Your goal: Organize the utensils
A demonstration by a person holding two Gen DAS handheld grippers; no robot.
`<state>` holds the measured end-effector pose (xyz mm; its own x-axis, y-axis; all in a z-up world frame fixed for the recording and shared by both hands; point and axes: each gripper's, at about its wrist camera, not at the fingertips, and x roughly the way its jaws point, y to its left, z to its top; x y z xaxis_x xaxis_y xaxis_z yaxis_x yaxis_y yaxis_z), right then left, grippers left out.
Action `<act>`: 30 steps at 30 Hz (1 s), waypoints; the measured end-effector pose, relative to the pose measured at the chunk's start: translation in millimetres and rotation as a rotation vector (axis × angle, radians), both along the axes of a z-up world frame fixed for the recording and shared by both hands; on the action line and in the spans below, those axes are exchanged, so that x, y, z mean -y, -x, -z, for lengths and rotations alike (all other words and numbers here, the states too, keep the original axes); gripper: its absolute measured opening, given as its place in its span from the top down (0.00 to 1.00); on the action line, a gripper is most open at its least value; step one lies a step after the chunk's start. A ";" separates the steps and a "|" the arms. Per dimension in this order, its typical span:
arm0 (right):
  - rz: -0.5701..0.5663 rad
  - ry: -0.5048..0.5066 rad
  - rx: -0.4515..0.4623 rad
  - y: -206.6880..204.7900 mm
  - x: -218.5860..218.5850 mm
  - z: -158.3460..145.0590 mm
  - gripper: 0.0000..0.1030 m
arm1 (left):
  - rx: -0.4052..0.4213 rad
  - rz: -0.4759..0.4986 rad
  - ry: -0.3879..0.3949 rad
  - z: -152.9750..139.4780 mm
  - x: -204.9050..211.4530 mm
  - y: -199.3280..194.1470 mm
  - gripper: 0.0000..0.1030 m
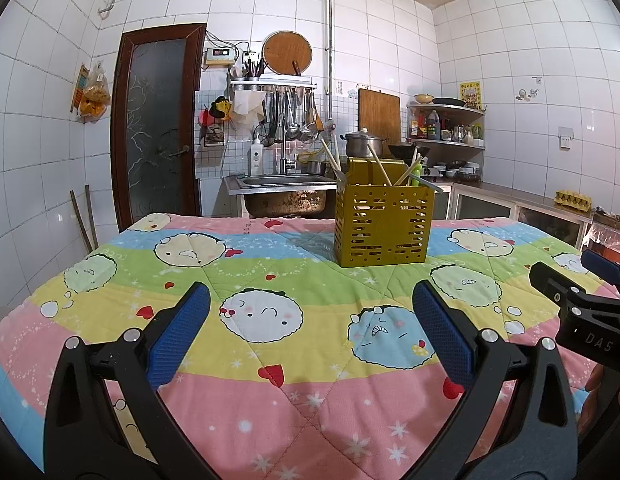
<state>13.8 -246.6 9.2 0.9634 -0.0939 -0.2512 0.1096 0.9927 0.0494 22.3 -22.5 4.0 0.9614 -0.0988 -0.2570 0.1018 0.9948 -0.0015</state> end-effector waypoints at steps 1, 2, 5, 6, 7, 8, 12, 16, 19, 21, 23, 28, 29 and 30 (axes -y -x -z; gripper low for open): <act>0.000 0.000 0.000 -0.1 -0.2 -0.1 0.04 | 0.000 0.000 0.001 0.3 0.3 0.0 0.05; 0.001 0.000 0.001 -0.2 -0.6 -0.1 0.04 | -0.001 0.000 0.001 0.4 0.2 -0.1 0.05; 0.001 0.001 0.001 -0.3 -1.4 0.2 0.04 | 0.000 0.000 0.001 0.3 0.4 0.1 0.05; 0.001 0.000 0.001 0.0 -1.3 0.1 0.04 | 0.001 0.000 0.000 0.3 0.5 0.2 0.05; 0.001 -0.001 0.002 0.0 -1.3 0.0 0.04 | 0.001 0.000 0.000 0.3 0.4 0.1 0.05; 0.001 -0.002 0.003 0.0 -1.1 0.1 0.04 | 0.002 0.000 0.000 0.4 0.7 0.2 0.05; 0.001 -0.003 0.002 0.2 -1.4 -0.1 0.04 | 0.000 -0.001 -0.001 1.0 0.6 -0.3 0.05; 0.002 -0.002 0.003 1.0 -1.1 -0.6 0.04 | 0.001 -0.001 -0.001 0.5 1.1 -0.1 0.05; 0.002 0.000 0.004 1.0 -1.0 -0.7 0.04 | 0.004 0.000 0.001 0.5 1.2 -0.1 0.05; 0.002 0.003 0.005 1.1 -1.0 -1.5 0.04 | 0.004 0.000 0.001 0.4 1.2 -0.1 0.05; 0.002 0.001 0.004 1.3 -0.8 -1.3 0.04 | 0.004 0.000 0.001 0.4 1.2 0.0 0.05; 0.003 0.002 0.005 1.9 0.0 -2.2 0.04 | 0.003 -0.001 0.001 0.6 0.9 -0.5 0.05; 0.003 0.002 0.005 2.0 -0.3 -2.0 0.04 | 0.003 -0.001 0.001 0.6 1.0 -0.3 0.05; 0.004 0.001 0.005 2.1 0.0 -2.5 0.04 | 0.002 -0.001 0.001 0.6 1.0 -0.3 0.05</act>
